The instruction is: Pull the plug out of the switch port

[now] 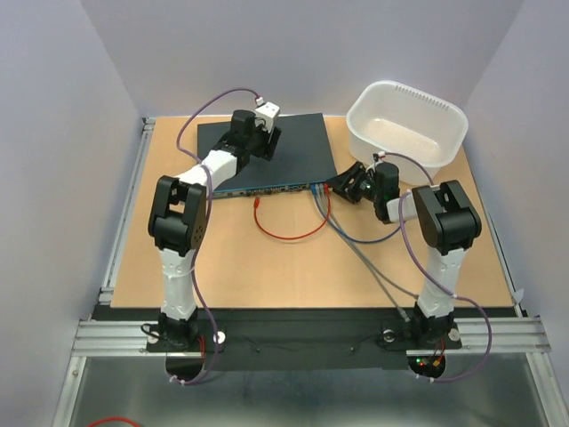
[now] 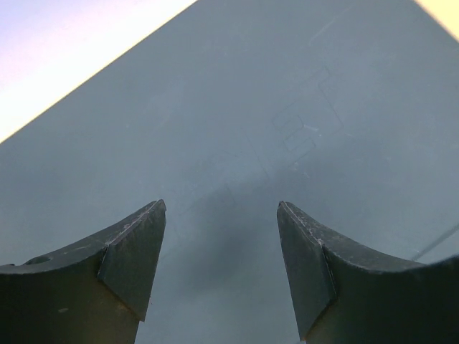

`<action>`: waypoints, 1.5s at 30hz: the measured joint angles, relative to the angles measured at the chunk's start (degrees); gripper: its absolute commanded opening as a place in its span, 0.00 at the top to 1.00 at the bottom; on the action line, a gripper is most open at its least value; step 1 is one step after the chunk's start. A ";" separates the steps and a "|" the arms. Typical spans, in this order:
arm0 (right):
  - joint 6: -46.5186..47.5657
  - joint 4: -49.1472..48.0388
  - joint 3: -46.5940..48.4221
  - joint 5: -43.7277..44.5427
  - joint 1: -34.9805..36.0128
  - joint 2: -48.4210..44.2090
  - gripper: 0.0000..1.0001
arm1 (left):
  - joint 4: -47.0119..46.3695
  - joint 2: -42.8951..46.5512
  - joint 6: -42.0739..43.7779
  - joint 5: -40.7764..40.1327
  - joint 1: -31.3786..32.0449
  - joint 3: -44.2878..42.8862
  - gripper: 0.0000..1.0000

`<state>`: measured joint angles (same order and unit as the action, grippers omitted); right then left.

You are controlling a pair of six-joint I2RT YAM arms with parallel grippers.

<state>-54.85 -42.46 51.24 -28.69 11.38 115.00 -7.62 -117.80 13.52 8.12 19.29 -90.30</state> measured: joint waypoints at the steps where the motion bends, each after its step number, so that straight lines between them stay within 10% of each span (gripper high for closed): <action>1: -0.02 -0.66 0.87 0.02 0.00 1.01 0.44 | 0.02 -0.66 -0.15 0.00 0.00 -0.42 0.25; 30: -10.21 -12.04 0.52 -0.26 0.31 8.41 0.62 | 0.17 -6.25 -0.98 -0.87 1.60 -2.49 0.25; 40: -12.41 -15.12 1.16 -1.31 -0.02 9.64 0.98 | 0.28 -6.25 -1.11 -1.14 1.99 -2.89 0.25; 45: -12.46 -15.17 1.16 -1.36 -0.04 9.64 1.00 | 0.68 -6.62 -2.05 -1.16 2.01 -3.37 0.25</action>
<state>-67.31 -57.63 52.40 -30.04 11.33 124.64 -6.94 -124.42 11.46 6.96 21.30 -93.67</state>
